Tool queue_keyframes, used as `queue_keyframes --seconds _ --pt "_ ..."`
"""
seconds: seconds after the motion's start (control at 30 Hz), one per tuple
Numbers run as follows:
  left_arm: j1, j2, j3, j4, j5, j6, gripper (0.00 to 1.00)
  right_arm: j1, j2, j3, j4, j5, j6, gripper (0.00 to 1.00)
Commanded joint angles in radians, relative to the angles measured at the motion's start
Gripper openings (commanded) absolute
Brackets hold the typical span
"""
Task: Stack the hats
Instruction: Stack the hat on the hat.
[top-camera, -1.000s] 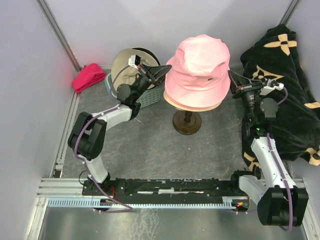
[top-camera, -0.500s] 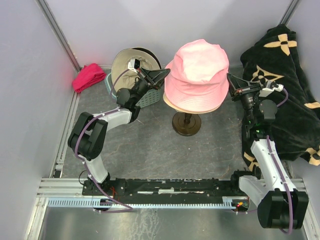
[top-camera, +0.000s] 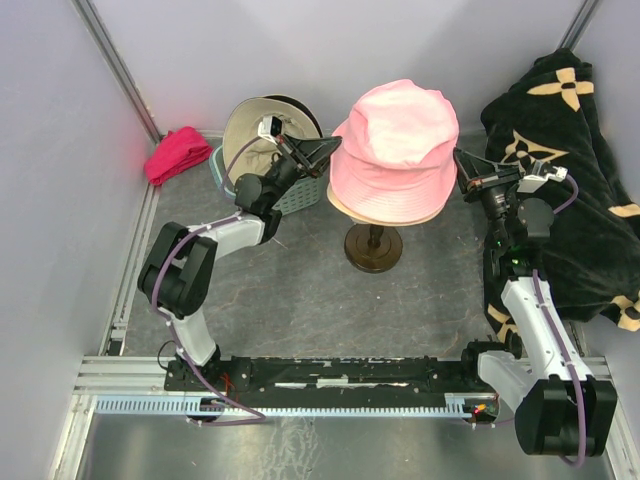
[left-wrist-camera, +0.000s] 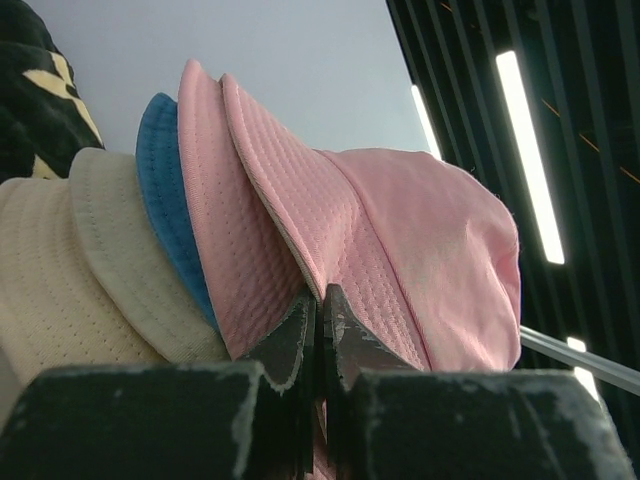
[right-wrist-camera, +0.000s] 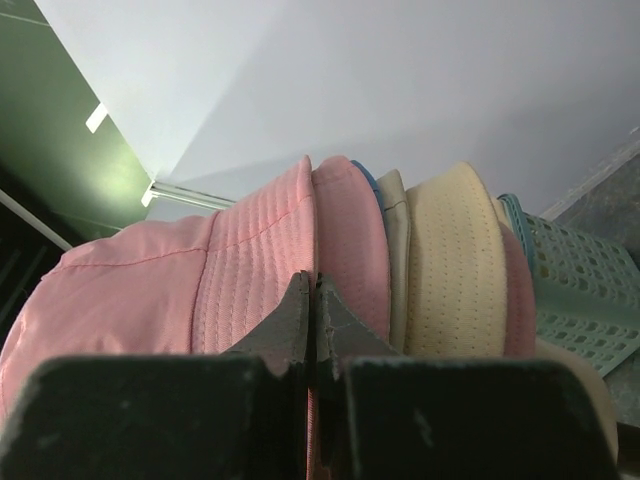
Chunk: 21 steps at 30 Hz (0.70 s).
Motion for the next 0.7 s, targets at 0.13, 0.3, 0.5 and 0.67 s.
queue_keyframes --seconds 0.13,0.3,0.5,0.67 --pt "0.007 0.070 0.057 -0.170 0.040 0.060 0.03 -0.015 0.046 -0.069 -0.106 0.023 -0.093 0.02" --pt "-0.001 0.061 0.062 -0.214 0.045 0.087 0.03 -0.015 0.068 -0.064 -0.090 0.025 -0.099 0.02" --pt "-0.001 0.067 0.044 -0.191 0.035 0.082 0.03 -0.015 0.075 -0.072 -0.106 0.022 -0.114 0.02" --pt "0.000 0.072 0.045 -0.176 0.024 0.078 0.03 -0.015 0.086 -0.072 -0.107 0.010 -0.106 0.02"
